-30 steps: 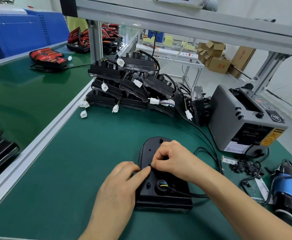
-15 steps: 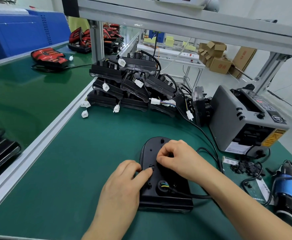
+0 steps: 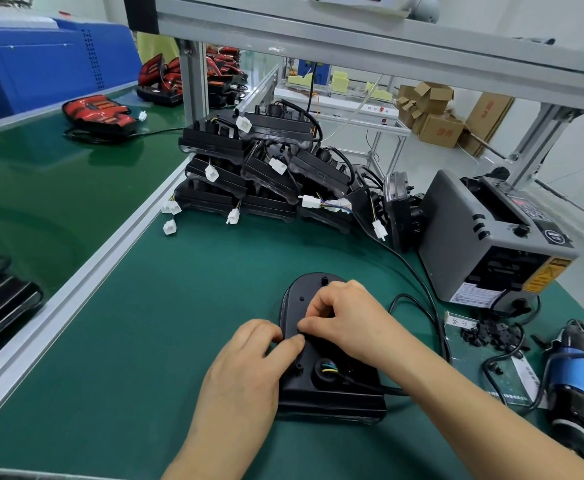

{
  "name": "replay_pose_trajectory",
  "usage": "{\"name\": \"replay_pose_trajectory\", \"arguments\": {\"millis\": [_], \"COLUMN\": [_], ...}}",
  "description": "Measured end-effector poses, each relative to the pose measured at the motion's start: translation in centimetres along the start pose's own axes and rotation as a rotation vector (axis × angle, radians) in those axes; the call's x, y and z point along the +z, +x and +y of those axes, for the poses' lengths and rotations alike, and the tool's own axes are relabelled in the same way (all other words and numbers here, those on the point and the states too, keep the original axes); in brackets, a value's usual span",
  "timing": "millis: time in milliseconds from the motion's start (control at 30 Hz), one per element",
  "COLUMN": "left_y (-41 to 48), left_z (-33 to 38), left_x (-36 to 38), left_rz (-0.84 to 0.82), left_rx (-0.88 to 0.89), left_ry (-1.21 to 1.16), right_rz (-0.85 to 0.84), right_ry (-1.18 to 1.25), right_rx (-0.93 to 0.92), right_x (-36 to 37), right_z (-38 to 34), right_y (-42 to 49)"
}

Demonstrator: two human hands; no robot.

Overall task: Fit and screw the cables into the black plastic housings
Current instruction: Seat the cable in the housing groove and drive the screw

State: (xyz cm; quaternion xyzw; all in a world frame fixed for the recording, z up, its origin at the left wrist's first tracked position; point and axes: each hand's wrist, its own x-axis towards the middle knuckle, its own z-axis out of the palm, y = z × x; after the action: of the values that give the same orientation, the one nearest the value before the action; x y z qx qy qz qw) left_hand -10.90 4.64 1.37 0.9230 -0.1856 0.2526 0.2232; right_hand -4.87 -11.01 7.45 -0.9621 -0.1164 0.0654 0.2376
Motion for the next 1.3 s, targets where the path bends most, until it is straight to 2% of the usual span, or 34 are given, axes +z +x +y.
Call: {"name": "replay_pose_trajectory", "arguments": {"millis": [167, 367, 767, 1033, 1200, 1300], "left_y": [0.1, 1.2, 1.5, 1.6, 2.2, 2.5], "left_z": [-0.1, -0.6, 0.1, -1.1, -0.7, -1.4], "left_x": [-0.1, -0.8, -0.6, -1.2, -1.9, -2.4], "left_rz": [-0.005, 0.01, -0.103, -0.144, -0.152, -0.117], "left_rx": [0.014, -0.029, 0.137, 0.137, 0.243, 0.16], "left_ry": [-0.015, -0.059, 0.39, 0.324, 0.402, 0.352], "right_rz": [0.005, 0.024, 0.144, 0.148, 0.175, 0.245], "right_ry": [-0.057, 0.154, 0.106, 0.024, 0.071, 0.08], "right_rx": [-0.037, -0.025, -0.129, -0.186, -0.176, -0.108], "right_x": [0.4, -0.3, 0.7, 0.9, 1.1, 1.3], "right_z": [0.3, 1.9, 2.9, 3.4, 3.7, 4.1], "right_y": [0.3, 0.1, -1.4, -3.2, -3.8, -4.0]}}
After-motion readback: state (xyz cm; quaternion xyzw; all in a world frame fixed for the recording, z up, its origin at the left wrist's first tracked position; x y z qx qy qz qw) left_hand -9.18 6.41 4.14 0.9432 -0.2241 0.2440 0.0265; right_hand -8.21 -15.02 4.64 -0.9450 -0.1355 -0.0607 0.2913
